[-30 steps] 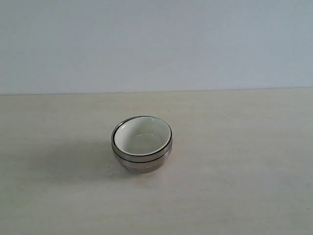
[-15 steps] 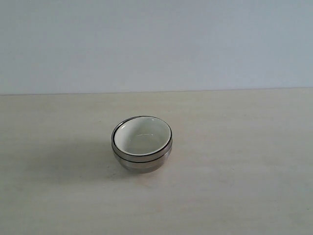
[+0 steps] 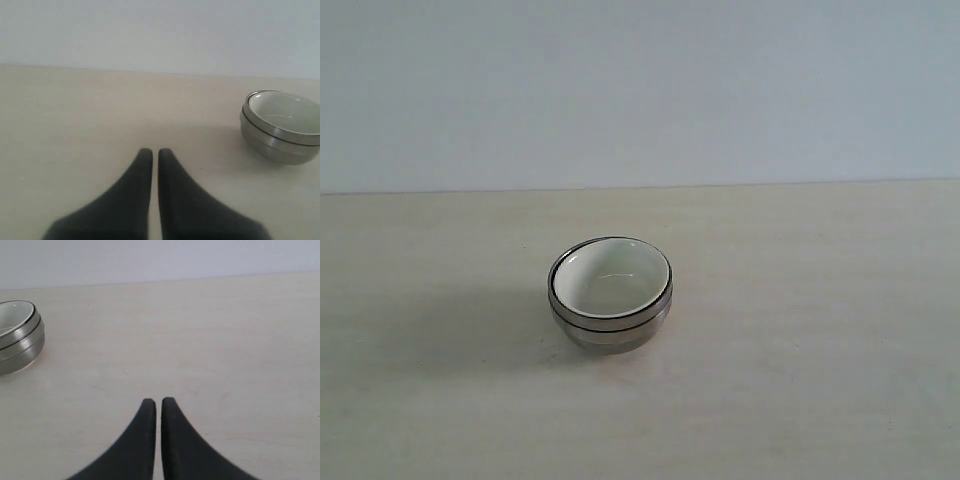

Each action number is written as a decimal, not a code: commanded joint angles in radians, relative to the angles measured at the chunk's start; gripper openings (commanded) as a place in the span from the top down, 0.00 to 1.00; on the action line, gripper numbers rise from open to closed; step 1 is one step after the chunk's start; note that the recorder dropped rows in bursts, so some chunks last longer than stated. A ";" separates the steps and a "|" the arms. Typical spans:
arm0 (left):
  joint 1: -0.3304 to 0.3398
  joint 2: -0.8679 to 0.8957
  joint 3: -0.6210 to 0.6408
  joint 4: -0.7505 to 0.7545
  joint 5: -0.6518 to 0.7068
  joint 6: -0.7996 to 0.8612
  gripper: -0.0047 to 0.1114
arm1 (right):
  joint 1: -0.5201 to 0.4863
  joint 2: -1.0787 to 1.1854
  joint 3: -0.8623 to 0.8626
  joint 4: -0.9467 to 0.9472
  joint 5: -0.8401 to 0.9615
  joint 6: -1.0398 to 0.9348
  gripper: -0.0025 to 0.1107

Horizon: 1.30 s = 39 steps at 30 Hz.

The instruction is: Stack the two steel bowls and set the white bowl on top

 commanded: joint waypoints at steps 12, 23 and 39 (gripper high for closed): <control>0.026 -0.003 0.003 0.004 0.012 0.013 0.93 | -0.007 0.002 0.000 -0.006 -0.009 -0.001 0.98; 0.032 -0.003 0.003 0.002 0.014 0.013 0.93 | -0.007 0.002 0.000 -0.006 -0.009 -0.001 0.98; 0.032 -0.003 0.003 0.004 0.014 0.013 0.93 | -0.007 0.002 0.000 -0.006 -0.009 -0.001 0.98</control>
